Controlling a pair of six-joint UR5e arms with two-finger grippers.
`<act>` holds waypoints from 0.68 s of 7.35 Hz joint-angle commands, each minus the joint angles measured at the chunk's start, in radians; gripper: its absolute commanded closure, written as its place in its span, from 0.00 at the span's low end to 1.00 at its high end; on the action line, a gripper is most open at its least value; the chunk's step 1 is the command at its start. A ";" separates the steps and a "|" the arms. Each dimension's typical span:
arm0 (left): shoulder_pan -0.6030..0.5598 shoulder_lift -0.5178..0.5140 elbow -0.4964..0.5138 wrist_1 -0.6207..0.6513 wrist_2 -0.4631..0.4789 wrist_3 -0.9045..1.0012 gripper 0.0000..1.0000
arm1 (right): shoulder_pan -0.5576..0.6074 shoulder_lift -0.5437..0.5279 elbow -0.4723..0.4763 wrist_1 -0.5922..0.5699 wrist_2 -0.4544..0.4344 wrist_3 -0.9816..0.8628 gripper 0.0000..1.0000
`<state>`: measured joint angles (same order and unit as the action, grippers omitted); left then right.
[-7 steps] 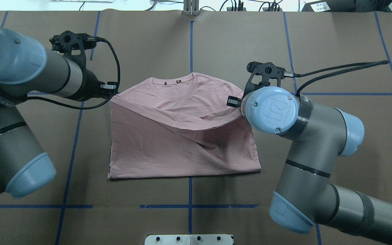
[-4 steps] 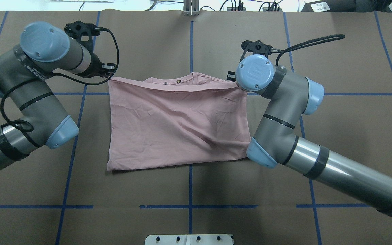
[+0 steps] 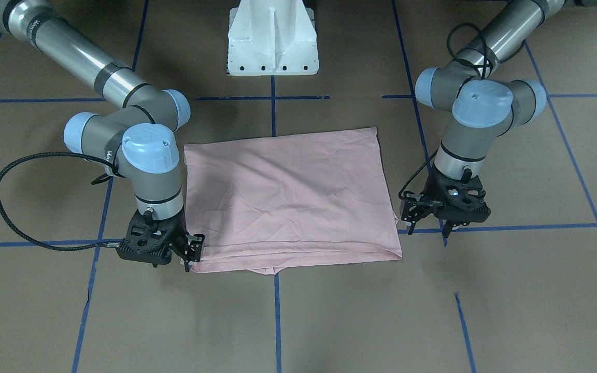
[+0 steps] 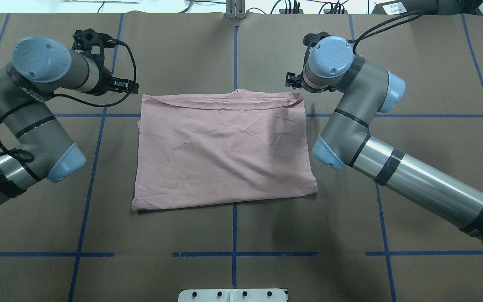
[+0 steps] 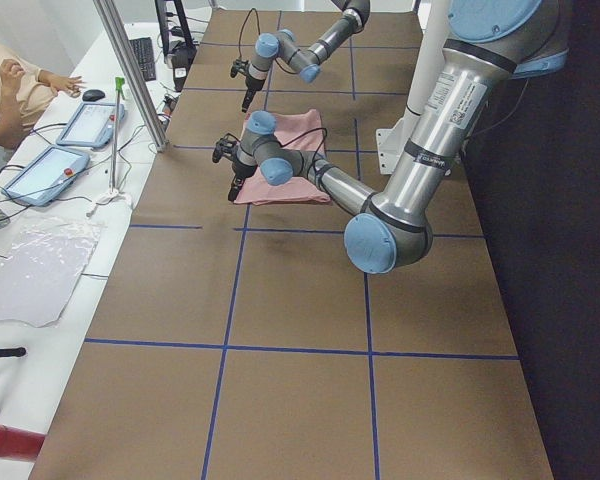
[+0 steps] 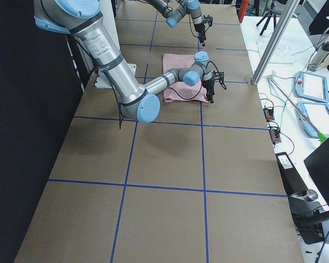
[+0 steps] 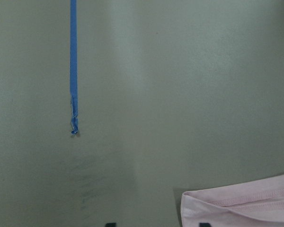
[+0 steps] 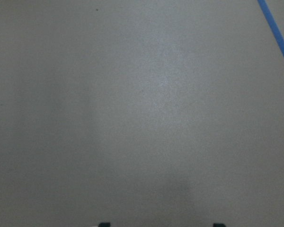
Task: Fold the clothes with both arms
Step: 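Release the hem and move the left gripper to the folded shirt's side edge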
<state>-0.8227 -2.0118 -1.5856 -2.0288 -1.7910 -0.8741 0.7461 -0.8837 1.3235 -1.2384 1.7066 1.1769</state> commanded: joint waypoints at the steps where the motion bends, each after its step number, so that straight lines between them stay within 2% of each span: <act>1: 0.016 0.074 -0.130 -0.001 -0.005 -0.043 0.00 | 0.012 -0.082 0.153 -0.012 0.071 -0.025 0.00; 3: 0.139 0.212 -0.315 -0.001 0.002 -0.191 0.00 | 0.013 -0.125 0.227 -0.012 0.085 -0.029 0.00; 4: 0.219 0.256 -0.359 -0.001 0.015 -0.301 0.02 | 0.013 -0.129 0.232 -0.012 0.084 -0.029 0.00; 5: 0.300 0.269 -0.356 -0.001 0.086 -0.390 0.20 | 0.013 -0.129 0.233 -0.012 0.078 -0.029 0.00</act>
<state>-0.6225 -1.7804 -1.9120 -2.0295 -1.7649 -1.1463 0.7592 -1.0075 1.5476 -1.2502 1.7879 1.1480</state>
